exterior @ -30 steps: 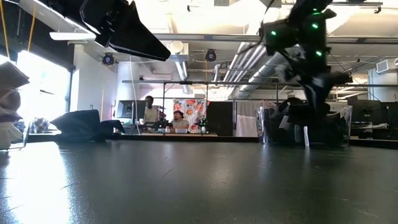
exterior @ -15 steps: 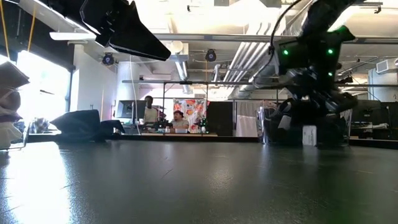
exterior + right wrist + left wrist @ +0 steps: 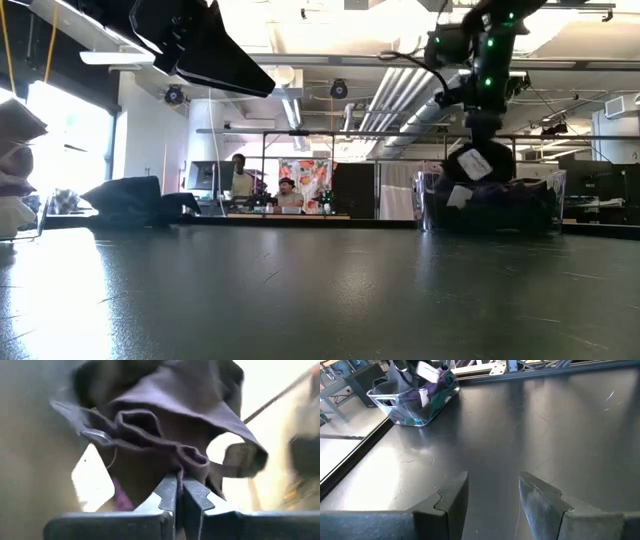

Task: Sort towels by color in basket
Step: Put the black towel into the top transparent bin

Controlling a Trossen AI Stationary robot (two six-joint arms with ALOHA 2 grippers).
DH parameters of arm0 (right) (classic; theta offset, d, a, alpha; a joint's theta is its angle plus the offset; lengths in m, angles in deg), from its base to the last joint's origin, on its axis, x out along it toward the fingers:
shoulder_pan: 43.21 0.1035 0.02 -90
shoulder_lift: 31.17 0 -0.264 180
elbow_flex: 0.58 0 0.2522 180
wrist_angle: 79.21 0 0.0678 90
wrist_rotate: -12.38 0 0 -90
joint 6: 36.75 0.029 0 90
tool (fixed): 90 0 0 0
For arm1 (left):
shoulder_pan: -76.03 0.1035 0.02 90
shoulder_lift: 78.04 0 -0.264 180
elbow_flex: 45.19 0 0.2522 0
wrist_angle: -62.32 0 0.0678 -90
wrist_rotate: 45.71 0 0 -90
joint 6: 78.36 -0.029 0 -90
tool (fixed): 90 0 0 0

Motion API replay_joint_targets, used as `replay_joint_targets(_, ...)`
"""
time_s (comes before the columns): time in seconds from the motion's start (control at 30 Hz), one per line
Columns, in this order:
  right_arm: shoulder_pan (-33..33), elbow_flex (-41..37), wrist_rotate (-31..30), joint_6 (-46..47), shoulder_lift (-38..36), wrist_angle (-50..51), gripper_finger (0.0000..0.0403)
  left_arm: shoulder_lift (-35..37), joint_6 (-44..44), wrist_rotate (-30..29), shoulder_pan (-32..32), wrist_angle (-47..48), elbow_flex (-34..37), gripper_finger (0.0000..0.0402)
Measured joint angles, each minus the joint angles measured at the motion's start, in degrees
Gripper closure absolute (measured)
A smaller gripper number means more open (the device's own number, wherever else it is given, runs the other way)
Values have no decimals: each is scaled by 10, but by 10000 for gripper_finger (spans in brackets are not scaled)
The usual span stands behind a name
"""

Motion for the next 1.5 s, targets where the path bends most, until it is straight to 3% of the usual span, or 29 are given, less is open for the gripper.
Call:
replay_joint_targets(0.27, -175, -51, 155, 106, 0, -99, 400, 0, 1, 0, 0, 2, 0, 241)
replay_joint_targets(0.43, -196, -101, 169, 118, 0, -157, 377, 0, 1, 0, 0, 2, 0, 241)
replay_joint_targets(0.57, -196, -110, 171, 123, 0, -151, 326, 0, 1, 0, 0, 2, 0, 241)
replay_joint_targets(0.73, -196, -42, 174, 129, 0, -46, 269, 0, 1, 0, 0, -1, 0, 241)
replay_joint_targets(0.87, -195, 40, 191, 165, 0, 40, 257, 0, 1, 0, 0, -6, 0, 241)
replay_joint_targets(0.97, -195, 75, 204, 192, 0, 41, 256, 0, 1, 0, 0, -10, 0, 241)
replay_joint_targets(1.13, -195, 54, 205, 216, 0, -49, 267, 0, 1, 2, -1, -10, 0, 241)
replay_joint_targets(1.5, -209, -148, 229, 213, 1, -311, 303, 0, 0, 10, -1, -10, 0, 241)
